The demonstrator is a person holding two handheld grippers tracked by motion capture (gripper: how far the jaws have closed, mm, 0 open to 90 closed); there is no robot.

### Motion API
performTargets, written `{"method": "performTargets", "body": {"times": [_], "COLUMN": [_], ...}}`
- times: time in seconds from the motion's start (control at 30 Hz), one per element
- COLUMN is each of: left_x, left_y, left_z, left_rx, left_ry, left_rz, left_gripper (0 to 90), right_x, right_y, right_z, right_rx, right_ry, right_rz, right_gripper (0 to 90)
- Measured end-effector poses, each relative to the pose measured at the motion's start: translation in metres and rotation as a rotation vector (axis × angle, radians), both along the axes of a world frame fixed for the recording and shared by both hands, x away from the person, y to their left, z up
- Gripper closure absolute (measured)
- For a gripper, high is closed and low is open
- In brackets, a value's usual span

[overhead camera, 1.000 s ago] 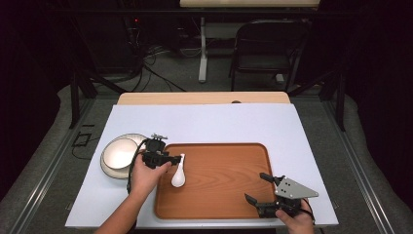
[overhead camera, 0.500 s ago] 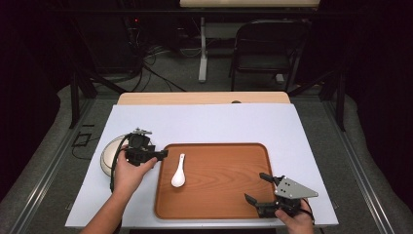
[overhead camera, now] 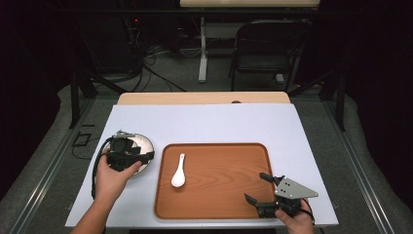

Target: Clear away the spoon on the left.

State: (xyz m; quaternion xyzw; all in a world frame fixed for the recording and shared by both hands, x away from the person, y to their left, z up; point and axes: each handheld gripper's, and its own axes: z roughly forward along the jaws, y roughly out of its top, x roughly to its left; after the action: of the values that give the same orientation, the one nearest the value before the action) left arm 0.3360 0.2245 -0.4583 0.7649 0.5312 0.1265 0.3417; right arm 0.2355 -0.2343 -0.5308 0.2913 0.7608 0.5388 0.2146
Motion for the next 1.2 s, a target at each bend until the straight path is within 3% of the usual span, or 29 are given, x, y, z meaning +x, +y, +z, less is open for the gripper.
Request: {"method": "performTargets", "body": {"times": [0.53,0.73,0.97,1.2], "left_x": [-0.03,-0.037,-0.043,-0.049], "left_y": [0.032,0.035,0.038,0.036], "left_z": [-0.015,-0.026,-0.041,-0.047], "left_rx": [-0.022,-0.022,-0.062,-0.043], "left_ry": [-0.001,-0.008,-0.006,-0.033], "left_rz": [0.051,0.063,0.063,0.056], "left_gripper": [40.8,40.7,41.0,41.0], "right_x": [0.0,0.0,0.0,0.0], "right_y": [0.0,0.0,0.0,0.0], "right_z": [0.0,0.0,0.0,0.0], "right_rx": [-0.002,-0.003,0.0,-0.002], "right_ry": [-0.001,-0.002,0.0,-0.001], "right_rz": [-0.001,0.001,-0.002,-0.002], "right_gripper": [15.4,15.4,15.4,15.4]}}
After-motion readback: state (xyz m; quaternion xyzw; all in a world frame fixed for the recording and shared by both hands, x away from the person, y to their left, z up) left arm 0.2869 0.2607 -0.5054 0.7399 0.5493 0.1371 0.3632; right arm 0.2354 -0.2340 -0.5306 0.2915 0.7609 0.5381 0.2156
